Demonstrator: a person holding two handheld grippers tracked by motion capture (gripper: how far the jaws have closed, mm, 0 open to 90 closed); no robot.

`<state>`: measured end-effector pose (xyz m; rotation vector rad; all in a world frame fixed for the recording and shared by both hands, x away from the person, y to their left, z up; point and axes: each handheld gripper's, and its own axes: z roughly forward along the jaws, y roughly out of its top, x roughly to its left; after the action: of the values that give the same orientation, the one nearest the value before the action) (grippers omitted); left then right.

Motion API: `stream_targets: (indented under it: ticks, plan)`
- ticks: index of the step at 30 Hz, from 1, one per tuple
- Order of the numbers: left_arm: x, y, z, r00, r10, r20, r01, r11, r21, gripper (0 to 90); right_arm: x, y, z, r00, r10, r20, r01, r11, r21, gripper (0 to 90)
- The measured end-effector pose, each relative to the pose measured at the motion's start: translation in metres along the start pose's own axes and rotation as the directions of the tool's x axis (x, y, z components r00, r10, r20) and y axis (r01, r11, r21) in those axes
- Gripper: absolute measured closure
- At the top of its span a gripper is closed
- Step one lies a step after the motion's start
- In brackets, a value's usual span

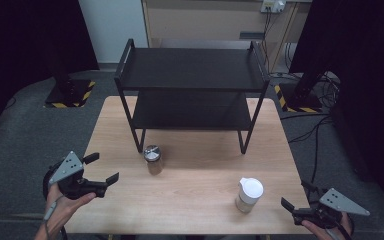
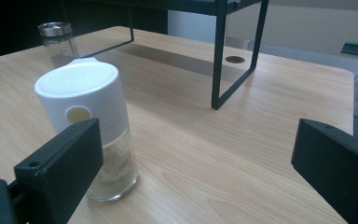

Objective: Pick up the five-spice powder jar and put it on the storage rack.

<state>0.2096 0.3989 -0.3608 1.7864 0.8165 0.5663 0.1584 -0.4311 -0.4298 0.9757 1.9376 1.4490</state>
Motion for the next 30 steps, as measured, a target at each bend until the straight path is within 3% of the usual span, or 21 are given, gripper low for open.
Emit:
stream_targets:
  ticks: [7, 13, 20, 22, 27, 30]
  plan:
    - [0.011, 0.027, 0.010, 0.9994, 0.019, 0.027, -0.021, 0.9985, 0.050, 0.8, -0.001, -0.001, 0.000, 0.9999, 0.004, -0.013, -0.004, 1.000, -0.008, 2.5]
    - [0.018, 0.048, 0.025, 0.9977, 0.041, 0.053, -0.047, 0.9928, 0.110, 1.1, -0.001, -0.002, -0.001, 0.9999, 0.006, -0.012, -0.006, 1.000, -0.015, 2.5]
    - [0.025, 0.066, 0.050, 0.9943, 0.061, 0.087, -0.077, 0.9801, 0.183, 1.0, -0.002, -0.002, -0.001, 0.9998, 0.010, -0.018, -0.011, 1.000, -0.017, 2.5]
    - [0.026, 0.067, 0.056, 0.9942, 0.053, 0.094, -0.070, 0.9797, 0.188, 1.1, -0.001, -0.002, -0.002, 0.9998, 0.007, -0.019, -0.008, 1.000, -0.018, 2.5]
    - [0.026, 0.075, 0.071, 0.9917, 0.066, 0.110, -0.091, 0.9679, 0.234, 1.5, -0.001, -0.002, -0.002, 0.9998, 0.010, -0.017, -0.010, 1.000, -0.021, 2.6]
    - [0.028, 0.078, 0.082, 0.9909, 0.053, 0.124, -0.084, 0.9623, 0.259, 1.6, -0.001, -0.002, -0.002, 0.9998, 0.009, -0.018, -0.010, 1.000, -0.022, 2.6]
